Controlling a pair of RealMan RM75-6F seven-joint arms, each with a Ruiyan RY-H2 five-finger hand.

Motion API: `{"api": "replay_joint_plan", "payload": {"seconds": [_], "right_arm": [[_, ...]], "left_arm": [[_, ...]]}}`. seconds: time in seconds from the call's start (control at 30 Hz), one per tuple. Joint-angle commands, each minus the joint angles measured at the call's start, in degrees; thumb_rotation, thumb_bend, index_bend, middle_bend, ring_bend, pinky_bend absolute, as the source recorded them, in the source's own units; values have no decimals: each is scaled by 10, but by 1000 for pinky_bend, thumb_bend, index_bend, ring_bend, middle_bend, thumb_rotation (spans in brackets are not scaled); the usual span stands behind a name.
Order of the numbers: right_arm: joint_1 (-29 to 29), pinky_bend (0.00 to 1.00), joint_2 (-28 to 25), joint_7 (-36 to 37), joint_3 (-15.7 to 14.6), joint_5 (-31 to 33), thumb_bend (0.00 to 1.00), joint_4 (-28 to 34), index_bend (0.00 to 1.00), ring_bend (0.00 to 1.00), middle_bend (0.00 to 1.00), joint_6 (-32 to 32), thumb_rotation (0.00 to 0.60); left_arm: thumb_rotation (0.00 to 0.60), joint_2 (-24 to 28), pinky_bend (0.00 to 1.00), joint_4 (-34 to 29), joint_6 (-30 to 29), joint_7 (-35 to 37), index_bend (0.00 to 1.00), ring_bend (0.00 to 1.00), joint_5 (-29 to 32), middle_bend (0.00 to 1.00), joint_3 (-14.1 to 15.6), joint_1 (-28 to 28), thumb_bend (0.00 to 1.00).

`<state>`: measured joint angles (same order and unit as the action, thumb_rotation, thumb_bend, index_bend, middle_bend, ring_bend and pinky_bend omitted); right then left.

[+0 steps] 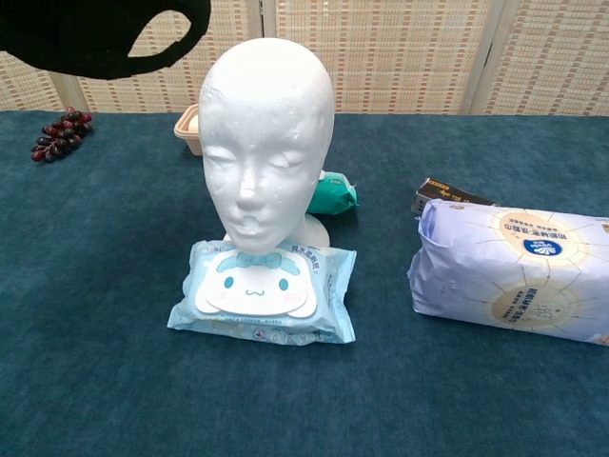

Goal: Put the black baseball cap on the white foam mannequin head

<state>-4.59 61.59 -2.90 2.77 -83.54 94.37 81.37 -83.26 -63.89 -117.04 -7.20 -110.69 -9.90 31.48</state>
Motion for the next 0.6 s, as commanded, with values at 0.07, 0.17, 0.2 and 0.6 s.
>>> {"api": "replay_joint_plan", "payload": {"seconds": [0.07,0.17,0.2,0.6], "right_arm": [[0,327,-1,2,1,3,0,-1,356,299,400,-1,600],[0,327,-2,4,2,5,0,-1,356,299,400,-3,600],[0,327,-2,5,2,5,0,-1,356,299,400,-3,600],[0,327,-6,12,4,12,0,-2,356,299,400,-6,600]], "left_arm": [[600,4,693,-26,12,-17,771,455,-15,542,-7,15,381],[600,6,693,-44,23,-30,771,457,-26,543,-10,24,381],[600,6,693,-49,26,-33,771,457,-28,544,-11,26,381],[600,-3,693,-99,69,-68,772,460,-56,547,-22,58,381]]}}
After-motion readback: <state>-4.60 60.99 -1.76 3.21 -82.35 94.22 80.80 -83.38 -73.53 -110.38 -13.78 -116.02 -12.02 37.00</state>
